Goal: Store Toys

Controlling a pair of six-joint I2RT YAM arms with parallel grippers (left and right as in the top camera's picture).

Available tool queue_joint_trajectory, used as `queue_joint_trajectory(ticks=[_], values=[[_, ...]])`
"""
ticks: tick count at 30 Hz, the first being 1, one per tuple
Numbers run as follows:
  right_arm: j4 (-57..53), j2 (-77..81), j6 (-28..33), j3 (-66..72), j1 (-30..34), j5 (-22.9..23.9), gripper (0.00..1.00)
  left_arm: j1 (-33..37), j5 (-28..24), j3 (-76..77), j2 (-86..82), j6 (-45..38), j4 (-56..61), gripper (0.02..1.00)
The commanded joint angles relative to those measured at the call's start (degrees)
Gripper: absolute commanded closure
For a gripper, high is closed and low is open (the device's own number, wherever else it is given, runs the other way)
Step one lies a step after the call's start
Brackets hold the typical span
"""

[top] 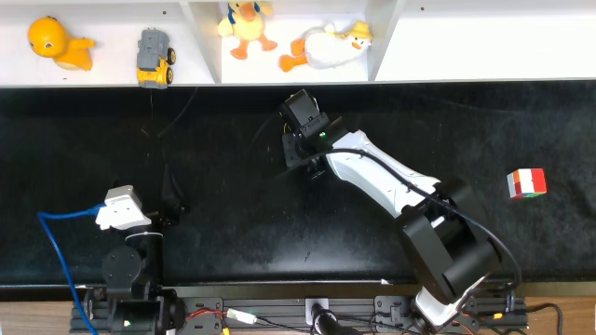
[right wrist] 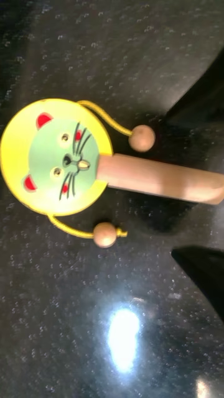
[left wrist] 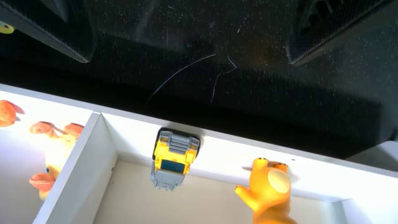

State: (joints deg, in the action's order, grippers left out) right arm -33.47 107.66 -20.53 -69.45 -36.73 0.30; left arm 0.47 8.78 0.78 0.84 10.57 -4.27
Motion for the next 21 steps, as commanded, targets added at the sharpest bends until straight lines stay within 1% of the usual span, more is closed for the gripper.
queue_joint_trajectory(ticks=[1,4,9,13,16,21], values=[[-1.3,3.7,-0.7,0.2,0.0,-1.1,0.595,0.1,-0.5,-0.3,-0.7,0.2,0.1,0.02],[-1.7,4.3,-1.4,0.2,0.0,-1.1,0.706,0.1,-0.5,-0.3,-0.7,0.2,0.1,0.02],[-1.9,4.4,-1.4,0.2,0.0,-1.0,0.803,0.1,-0.5,-0.3,-0.7,0.2,0.1,0.02],[-1.9,4.4,-1.4,0.2,0.0,-1.1,0.901,0.1,-0.5,-0.3,-0.7,0.2,0.1,0.02],[-2.3,4.4,-1.4,0.1,0.0,-1.5,0.952,0.1,-0.5,-0.3,-0.7,0.2,0.1,0.02],[-5.6,4.3,-1.4,-2.5,0.0,-2.4,0.958,0.1,-0.5,-0.3,-0.7,0.2,0.1,0.02]])
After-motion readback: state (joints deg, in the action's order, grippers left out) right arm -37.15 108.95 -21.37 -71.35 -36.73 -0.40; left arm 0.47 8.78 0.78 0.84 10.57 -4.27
